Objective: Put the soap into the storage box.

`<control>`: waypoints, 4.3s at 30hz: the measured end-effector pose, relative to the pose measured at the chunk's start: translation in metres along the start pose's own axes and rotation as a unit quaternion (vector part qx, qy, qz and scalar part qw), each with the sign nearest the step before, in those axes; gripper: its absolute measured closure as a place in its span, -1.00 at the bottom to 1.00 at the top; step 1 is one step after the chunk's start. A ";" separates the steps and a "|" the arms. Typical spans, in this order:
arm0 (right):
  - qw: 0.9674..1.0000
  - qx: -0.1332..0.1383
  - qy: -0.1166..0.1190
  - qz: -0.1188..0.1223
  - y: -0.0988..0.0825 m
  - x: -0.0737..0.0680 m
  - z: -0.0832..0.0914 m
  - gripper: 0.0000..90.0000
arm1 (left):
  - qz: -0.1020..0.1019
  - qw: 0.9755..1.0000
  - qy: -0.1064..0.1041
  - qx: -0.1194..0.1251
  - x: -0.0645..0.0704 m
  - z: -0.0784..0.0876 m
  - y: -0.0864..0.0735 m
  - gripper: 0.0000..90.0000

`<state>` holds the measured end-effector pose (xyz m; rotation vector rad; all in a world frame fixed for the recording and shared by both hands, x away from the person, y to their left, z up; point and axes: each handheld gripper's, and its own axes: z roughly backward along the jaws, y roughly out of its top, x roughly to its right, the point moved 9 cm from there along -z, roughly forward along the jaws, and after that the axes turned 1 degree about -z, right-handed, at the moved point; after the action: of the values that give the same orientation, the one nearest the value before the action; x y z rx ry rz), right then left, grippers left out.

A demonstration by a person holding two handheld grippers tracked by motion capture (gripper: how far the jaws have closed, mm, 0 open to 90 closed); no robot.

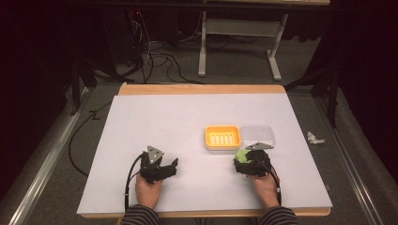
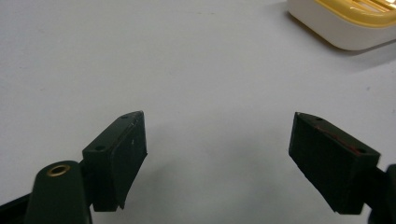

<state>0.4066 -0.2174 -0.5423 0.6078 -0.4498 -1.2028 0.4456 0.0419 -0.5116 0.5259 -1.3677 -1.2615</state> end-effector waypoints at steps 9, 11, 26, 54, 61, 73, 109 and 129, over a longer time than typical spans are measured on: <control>1.000 0.020 0.014 0.014 -0.003 0.002 0.002 -0.44 | -0.006 1.000 0.001 0.000 0.001 0.000 -0.001 -0.58; 0.999 0.026 0.017 0.016 -0.004 0.002 0.003 -0.44 | -0.009 1.000 0.000 0.003 0.002 0.000 -0.001 -0.58; 0.996 0.089 0.029 0.000 -0.001 0.008 0.022 -0.43 | -0.019 1.000 -0.001 -0.004 0.003 -0.001 -0.004 -0.57; 0.990 0.130 0.053 0.018 0.030 0.008 0.039 -0.43 | -0.023 1.000 -0.007 0.000 0.005 0.001 -0.004 -0.58; 0.989 0.133 0.058 0.021 0.043 0.006 0.043 -0.43 | -0.022 1.000 -0.008 0.001 0.005 0.002 -0.003 -0.58; 0.989 0.128 0.061 0.035 0.065 -0.003 0.036 -0.43 | -0.021 1.000 -0.012 0.001 0.006 0.002 -0.003 -0.58; 0.992 0.089 0.088 0.015 0.095 -0.018 -0.015 -0.44 | -0.015 1.000 -0.021 0.006 0.008 0.004 -0.001 -0.58; 0.995 0.055 0.073 0.027 0.089 -0.022 -0.042 -0.44 | -0.019 1.000 -0.022 0.007 0.008 0.005 -0.002 -0.58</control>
<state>0.4907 -0.1671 -0.5165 0.7688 -0.4081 -1.0780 0.4387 0.0360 -0.5085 0.5384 -1.4093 -1.3010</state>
